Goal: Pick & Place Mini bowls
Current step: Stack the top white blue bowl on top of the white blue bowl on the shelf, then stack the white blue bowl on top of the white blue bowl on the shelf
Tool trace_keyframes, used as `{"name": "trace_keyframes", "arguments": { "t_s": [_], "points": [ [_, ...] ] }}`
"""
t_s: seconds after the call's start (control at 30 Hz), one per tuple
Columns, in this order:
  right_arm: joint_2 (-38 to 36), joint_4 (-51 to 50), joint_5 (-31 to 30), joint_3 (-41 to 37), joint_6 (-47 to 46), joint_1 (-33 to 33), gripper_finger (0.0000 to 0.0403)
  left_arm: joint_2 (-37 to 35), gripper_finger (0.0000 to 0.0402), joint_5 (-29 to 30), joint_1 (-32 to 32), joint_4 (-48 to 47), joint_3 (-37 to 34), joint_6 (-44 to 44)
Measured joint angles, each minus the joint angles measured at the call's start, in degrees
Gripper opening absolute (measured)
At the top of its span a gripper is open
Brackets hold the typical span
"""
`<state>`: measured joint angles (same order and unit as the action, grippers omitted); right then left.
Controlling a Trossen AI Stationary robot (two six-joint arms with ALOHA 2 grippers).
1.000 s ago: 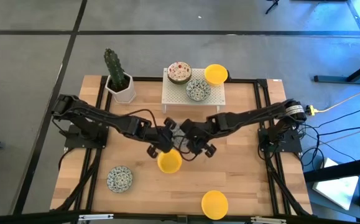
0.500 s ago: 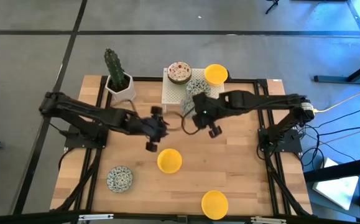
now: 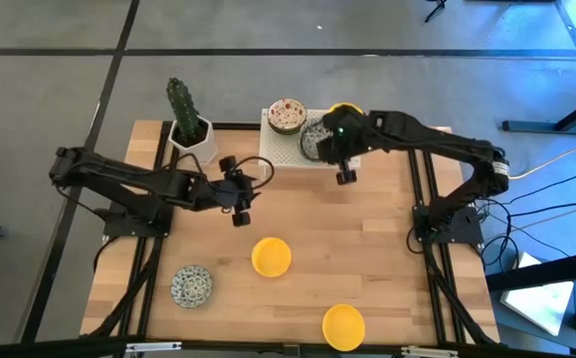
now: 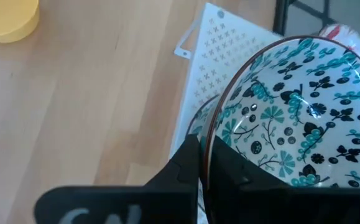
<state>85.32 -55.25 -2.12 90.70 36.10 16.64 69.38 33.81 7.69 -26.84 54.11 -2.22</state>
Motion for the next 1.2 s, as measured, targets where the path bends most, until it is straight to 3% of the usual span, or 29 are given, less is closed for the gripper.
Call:
{"name": "trace_keyframes", "arguments": {
  "t_s": [0.3,0.87,1.07,1.2],
  "points": [
    [0.14,4.14,5.03,-5.85,-0.65,3.96,0.0021,0.40,0.0176,2.94,-0.29,0.29,-4.57,-9.57],
    [0.15,8.46,3.20,-8.48,-2.18,3.90,0.0125,0.33,0.0176,3.14,-0.29,0.54,-4.55,-10.08],
    [0.15,8.47,2.87,-8.48,-5.67,3.87,0.0144,-1.07,0.0176,1.12,-0.24,0.20,-4.52,-10.85],
    [-1.35,8.19,-2.65,-8.48,-10.04,2.78,0.0142,-3.73,0.0176,-3.80,0.98,-3.47,-4.44,-15.61]
  ]
}}
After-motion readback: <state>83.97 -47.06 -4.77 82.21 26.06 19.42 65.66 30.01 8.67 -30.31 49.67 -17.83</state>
